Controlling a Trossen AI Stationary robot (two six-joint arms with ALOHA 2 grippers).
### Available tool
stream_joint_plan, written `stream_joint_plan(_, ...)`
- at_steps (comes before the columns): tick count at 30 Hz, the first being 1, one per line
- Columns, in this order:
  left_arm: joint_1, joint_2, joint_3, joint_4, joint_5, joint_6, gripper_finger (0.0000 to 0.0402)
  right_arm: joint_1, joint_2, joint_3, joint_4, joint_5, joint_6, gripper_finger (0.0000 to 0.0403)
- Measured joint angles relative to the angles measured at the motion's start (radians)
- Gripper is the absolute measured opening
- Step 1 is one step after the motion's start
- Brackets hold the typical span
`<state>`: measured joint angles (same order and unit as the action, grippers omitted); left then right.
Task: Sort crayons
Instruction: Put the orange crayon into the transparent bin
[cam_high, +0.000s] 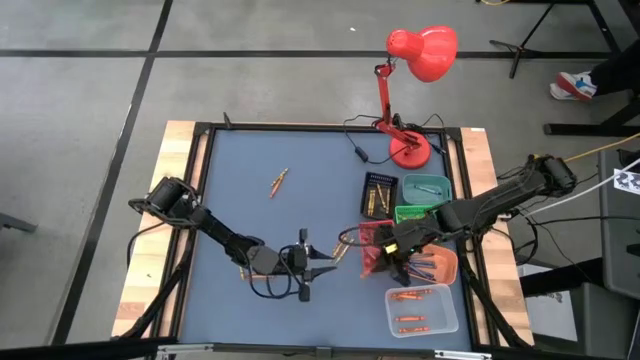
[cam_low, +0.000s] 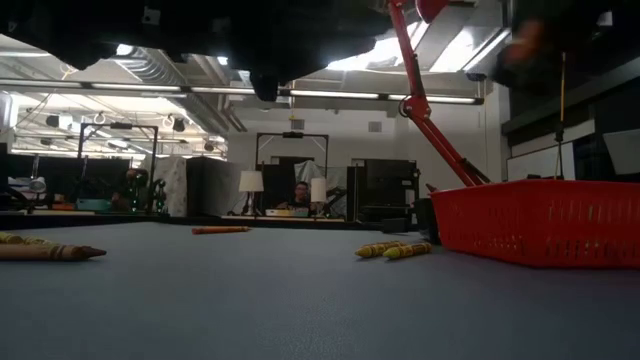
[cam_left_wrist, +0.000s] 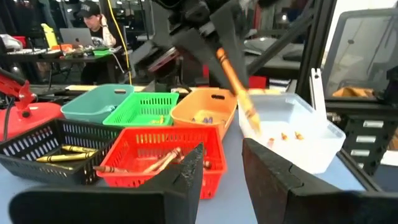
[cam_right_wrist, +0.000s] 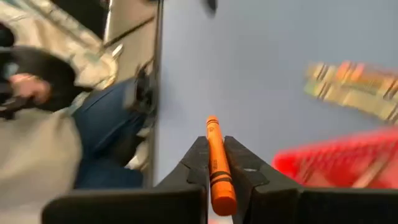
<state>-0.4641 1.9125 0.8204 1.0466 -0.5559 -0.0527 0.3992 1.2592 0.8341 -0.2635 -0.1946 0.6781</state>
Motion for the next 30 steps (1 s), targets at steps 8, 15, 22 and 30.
stream_joint_plan(8, 0.0, 0.0, 0.0, -0.043, 0.0, 0.0, 0.0098, 0.077, -0.026, 0.0, -0.219, -0.224, 0.112, 0.0026)
stream_joint_plan(15, 0.001, 0.0, 0.0, -0.052, 0.0, 0.0, 0.0098, 0.201, -0.026, 0.0, -0.296, -0.221, 0.233, 0.003)
stream_joint_plan(22, 0.001, 0.0, 0.0, -0.054, 0.0, 0.0, 0.0098, 0.278, -0.026, 0.0, -0.293, -0.18, 0.286, 0.003)
stream_joint_plan(30, 0.003, 0.0, 0.0, -0.053, 0.0, -0.026, 0.0098, 0.281, -0.026, 0.0, -0.292, -0.174, 0.313, 0.0031)
